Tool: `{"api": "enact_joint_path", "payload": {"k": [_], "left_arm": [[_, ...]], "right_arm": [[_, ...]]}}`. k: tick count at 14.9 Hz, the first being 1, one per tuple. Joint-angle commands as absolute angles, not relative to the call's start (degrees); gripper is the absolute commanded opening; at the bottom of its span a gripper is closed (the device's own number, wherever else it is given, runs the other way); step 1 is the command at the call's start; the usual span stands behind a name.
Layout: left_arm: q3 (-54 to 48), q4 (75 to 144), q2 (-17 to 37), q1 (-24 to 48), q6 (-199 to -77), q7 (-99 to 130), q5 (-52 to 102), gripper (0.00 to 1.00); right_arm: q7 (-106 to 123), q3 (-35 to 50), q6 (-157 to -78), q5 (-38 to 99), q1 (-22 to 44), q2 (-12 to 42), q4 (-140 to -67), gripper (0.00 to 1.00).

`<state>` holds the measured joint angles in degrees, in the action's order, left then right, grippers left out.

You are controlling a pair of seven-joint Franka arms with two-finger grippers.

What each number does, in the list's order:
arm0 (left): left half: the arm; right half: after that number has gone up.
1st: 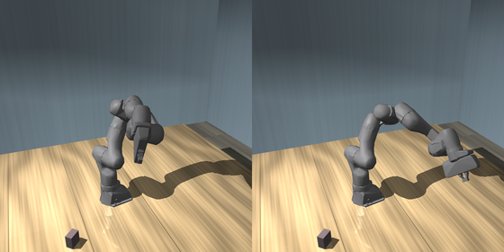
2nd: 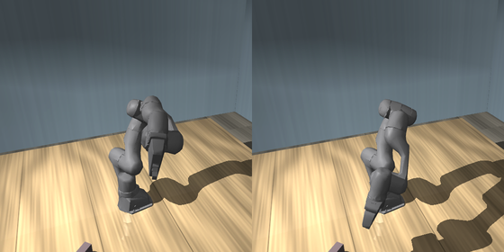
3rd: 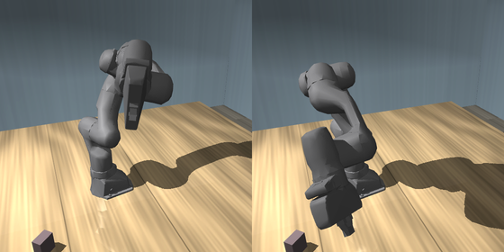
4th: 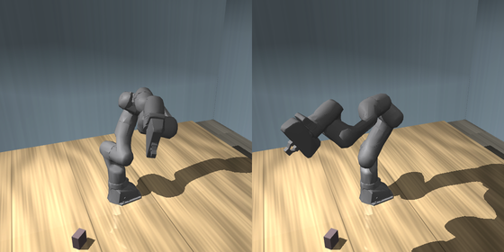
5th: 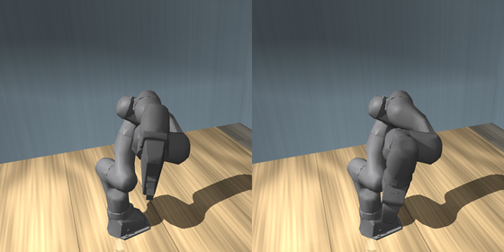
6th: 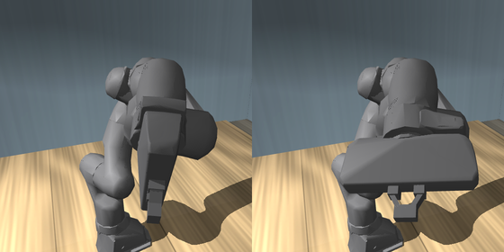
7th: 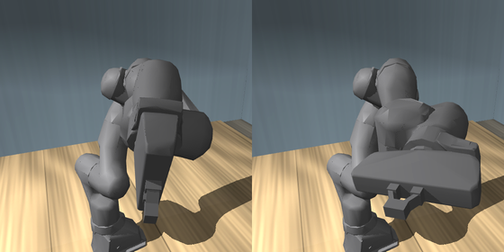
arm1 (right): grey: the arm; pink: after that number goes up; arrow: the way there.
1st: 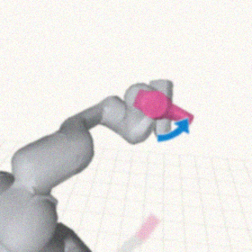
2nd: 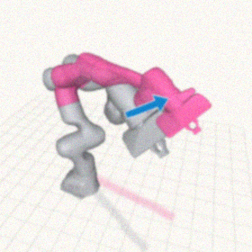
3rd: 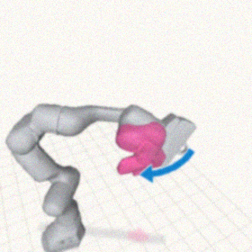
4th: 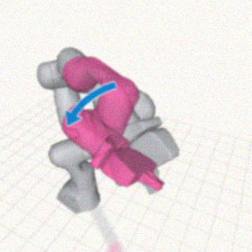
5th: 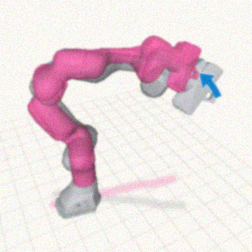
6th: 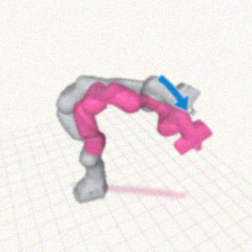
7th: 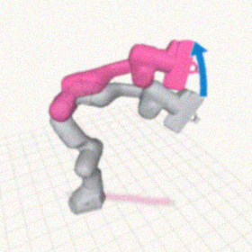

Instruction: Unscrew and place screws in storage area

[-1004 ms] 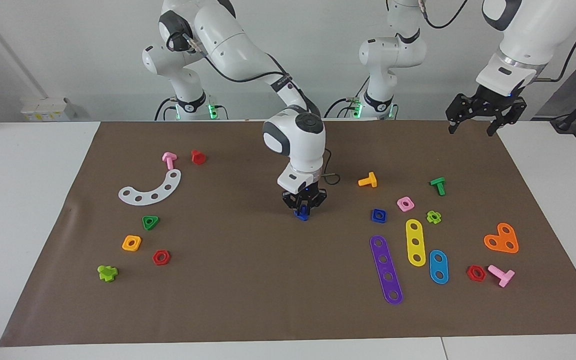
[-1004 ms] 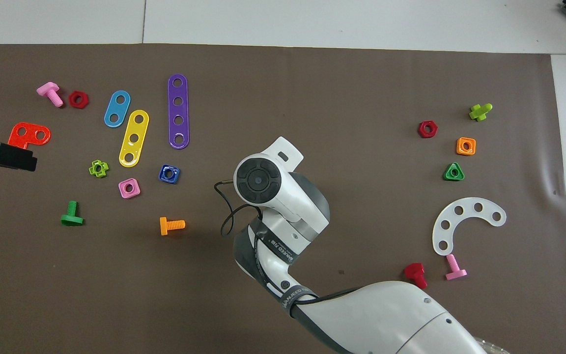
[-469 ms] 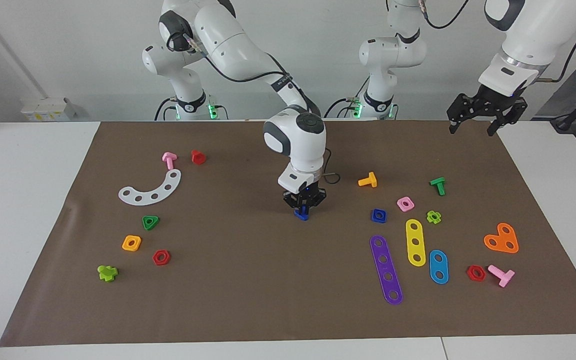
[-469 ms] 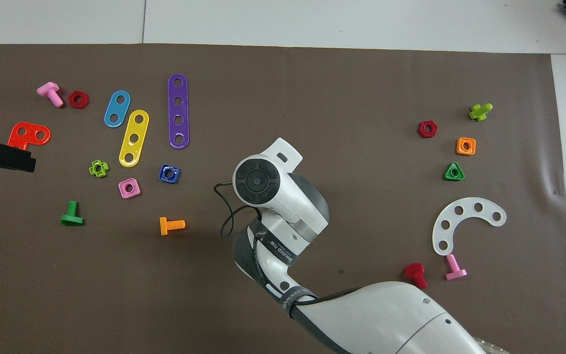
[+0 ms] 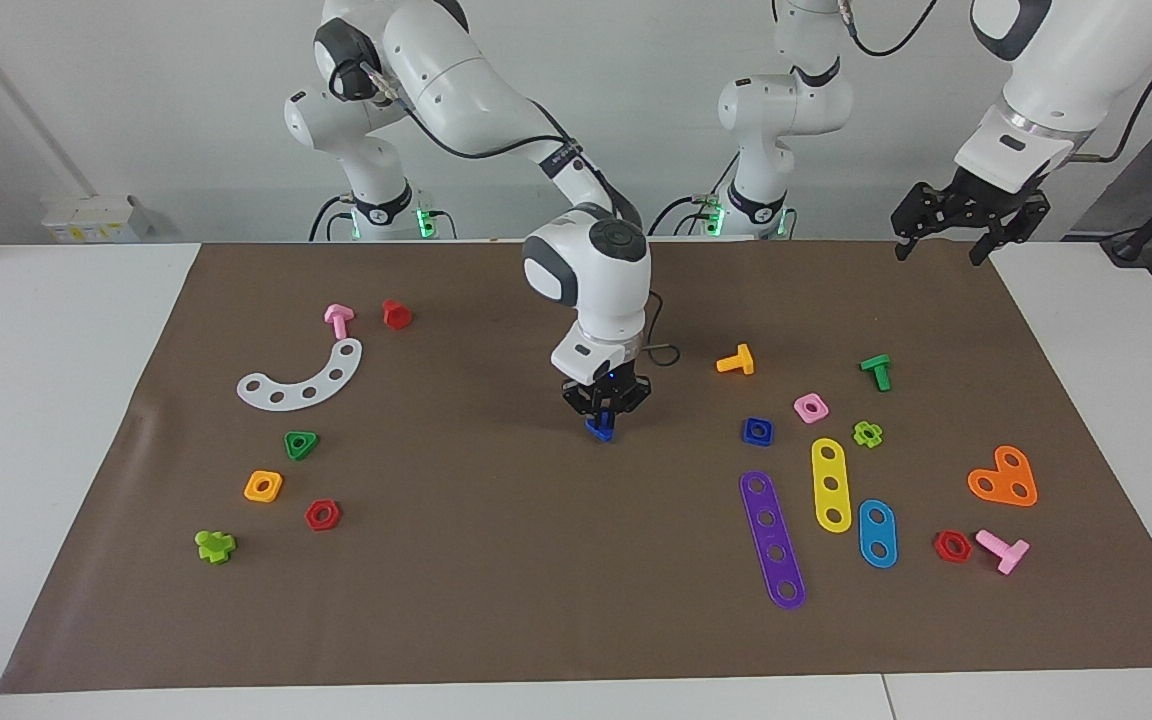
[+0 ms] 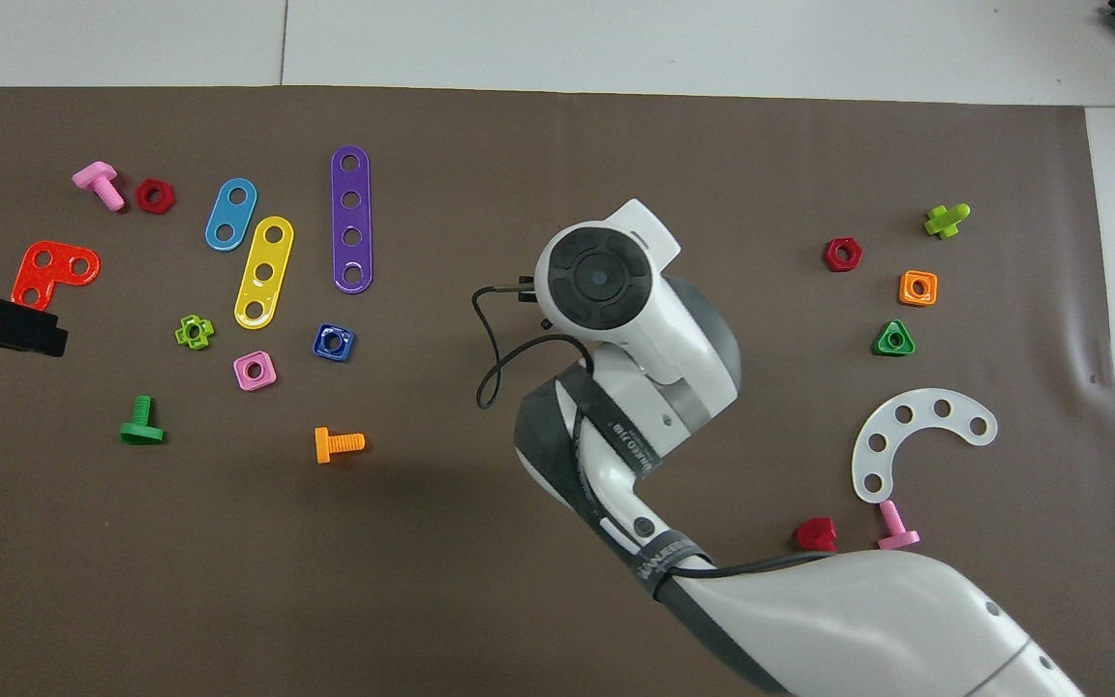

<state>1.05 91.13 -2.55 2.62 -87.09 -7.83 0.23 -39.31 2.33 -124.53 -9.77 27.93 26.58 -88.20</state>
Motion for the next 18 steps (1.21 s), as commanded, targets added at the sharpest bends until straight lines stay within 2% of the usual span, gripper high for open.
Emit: {"api": "enact_joint_path", "payload": {"k": [1, 6, 9, 11, 13, 17, 18], "left_arm": [[1.41, 92.02, -3.6, 2.55, -86.75, -6.86, 1.14, 1.0], [1.32, 92.02, -3.52, 2.55, -87.19, -4.66, 0.53, 1.0], [1.32, 92.02, -3.6, 2.46, -87.1, -4.75, 0.53, 1.0], [1.32, 92.02, -3.52, 2.46, -87.36, -4.75, 0.53, 1.0], [1.23, 92.11, -3.52, 2.46, -87.89, -4.83, 0.53, 1.0], [1.32, 92.11, -3.6, 2.55, -87.37, -4.75, 0.53, 1.0], [1.23, 92.11, -3.69, 2.55, -87.1, -4.66, 0.53, 1.0]], "right_arm": [[-31.67, 3.34, -123.22, -8.7, 20.24, 21.46, -91.66, 0.0], [-17.59, 3.34, -126.46, -8.61, 9.33, 14.95, -103.95, 0.0], [-14.08, 3.34, -138.9, -8.7, 5.29, 10.91, -117.46, 0.0], [-10.74, 3.43, -147.36, -8.61, 1.69, 10.28, -123.9, 0.0], [-9.58, 3.43, -151.33, -8.61, 0.44, 10.46, -127.08, 0.0], [-9.67, 3.43, -153.28, -8.61, -0.09, 10.99, -128.5, 0.0], [-9.93, 3.43, -153.11, -8.61, -0.09, 10.99, -128.41, 0.43]]}}
